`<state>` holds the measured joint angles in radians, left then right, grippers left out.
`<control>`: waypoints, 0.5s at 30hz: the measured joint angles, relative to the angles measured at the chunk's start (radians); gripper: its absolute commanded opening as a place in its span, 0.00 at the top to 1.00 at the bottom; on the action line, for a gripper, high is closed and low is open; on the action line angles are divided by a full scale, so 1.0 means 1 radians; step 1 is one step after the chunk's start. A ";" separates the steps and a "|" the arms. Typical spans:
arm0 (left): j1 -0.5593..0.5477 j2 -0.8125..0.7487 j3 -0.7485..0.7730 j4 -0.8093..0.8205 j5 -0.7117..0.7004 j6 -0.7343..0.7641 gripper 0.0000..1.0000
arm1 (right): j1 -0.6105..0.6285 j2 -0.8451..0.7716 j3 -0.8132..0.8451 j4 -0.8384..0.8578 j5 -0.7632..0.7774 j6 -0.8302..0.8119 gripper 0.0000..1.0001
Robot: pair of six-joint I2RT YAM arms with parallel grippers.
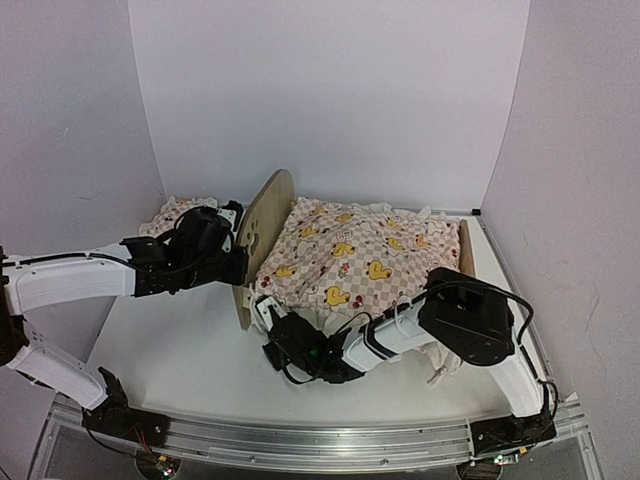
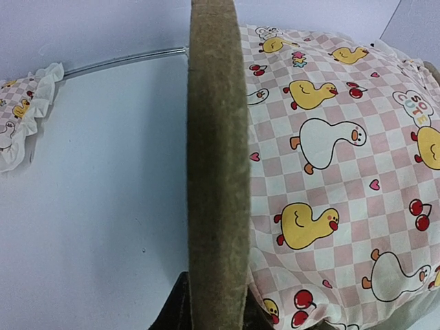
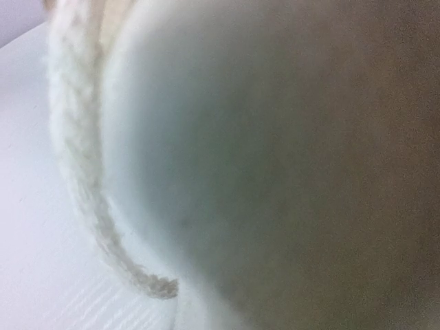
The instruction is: Set up the pet bed
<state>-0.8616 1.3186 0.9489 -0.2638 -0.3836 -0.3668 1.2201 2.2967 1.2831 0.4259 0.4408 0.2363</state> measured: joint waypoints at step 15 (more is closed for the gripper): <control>-0.008 0.068 -0.018 0.117 -0.013 0.016 0.96 | -0.076 -0.166 -0.148 -0.011 -0.499 0.033 1.00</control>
<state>-0.8696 1.3869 0.9314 -0.1467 -0.3969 -0.3504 1.1439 2.1307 1.1351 0.4152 -0.0586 0.2691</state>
